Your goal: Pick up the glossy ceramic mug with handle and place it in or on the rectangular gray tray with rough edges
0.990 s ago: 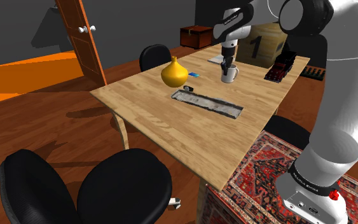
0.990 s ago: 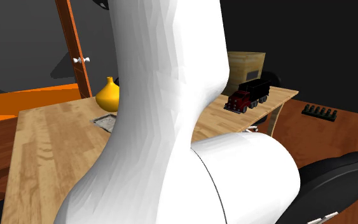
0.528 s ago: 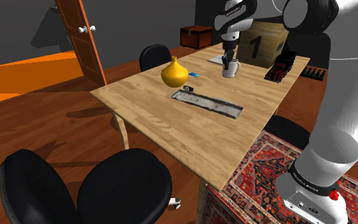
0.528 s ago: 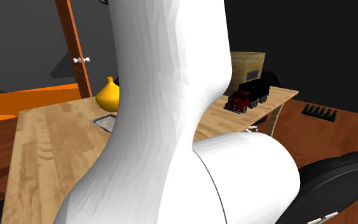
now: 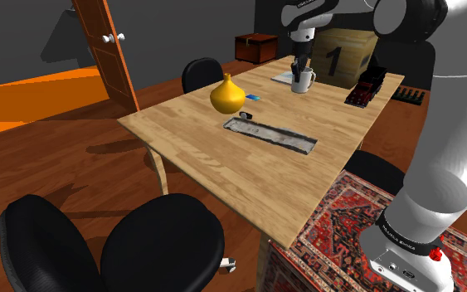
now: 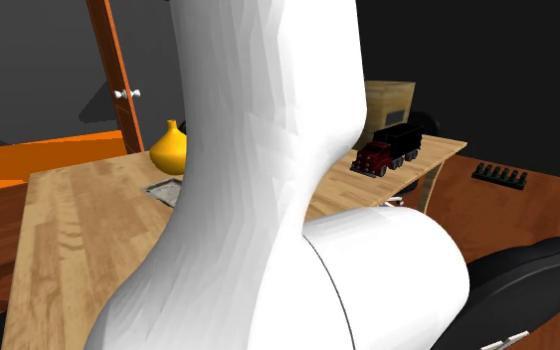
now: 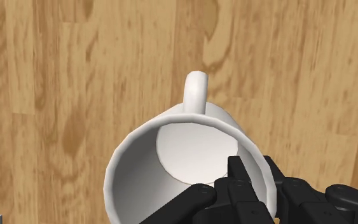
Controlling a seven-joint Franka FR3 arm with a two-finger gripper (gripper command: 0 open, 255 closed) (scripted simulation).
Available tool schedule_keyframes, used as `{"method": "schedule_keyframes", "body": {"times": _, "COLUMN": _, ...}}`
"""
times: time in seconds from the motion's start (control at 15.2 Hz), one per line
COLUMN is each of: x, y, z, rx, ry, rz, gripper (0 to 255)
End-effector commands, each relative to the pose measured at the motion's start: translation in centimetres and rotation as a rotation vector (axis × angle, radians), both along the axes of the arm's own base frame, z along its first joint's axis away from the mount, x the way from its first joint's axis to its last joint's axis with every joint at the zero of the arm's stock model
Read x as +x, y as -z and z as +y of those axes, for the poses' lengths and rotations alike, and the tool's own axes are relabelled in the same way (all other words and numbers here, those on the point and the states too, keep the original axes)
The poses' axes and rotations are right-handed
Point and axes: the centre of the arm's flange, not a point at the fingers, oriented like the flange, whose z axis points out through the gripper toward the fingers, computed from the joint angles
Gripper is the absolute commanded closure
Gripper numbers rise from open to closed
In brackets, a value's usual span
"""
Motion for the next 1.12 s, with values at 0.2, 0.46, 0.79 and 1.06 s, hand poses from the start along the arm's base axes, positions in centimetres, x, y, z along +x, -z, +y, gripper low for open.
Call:
{"method": "schedule_keyframes", "body": {"times": 0.2, "x": -0.9, "y": -0.8, "z": 3.8, "rx": 0.000, "ry": 0.000, "rz": 0.000, "gripper": 255}}
{"method": "schedule_keyframes", "body": {"times": 0.46, "x": -2.3, "y": -1.2, "z": 8.9, "rx": 0.000, "ry": 0.000, "rz": 0.000, "gripper": 255}}
{"method": "schedule_keyframes", "body": {"times": 0.79, "x": -3.9, "y": -1.7, "z": 15.3, "rx": 0.000, "ry": 0.000, "rz": 0.000, "gripper": 255}}
{"method": "schedule_keyframes", "body": {"times": 1.06, "x": -5.2, "y": -2.1, "z": 20.4, "rx": 0.000, "ry": 0.000, "rz": 0.000, "gripper": 255}}
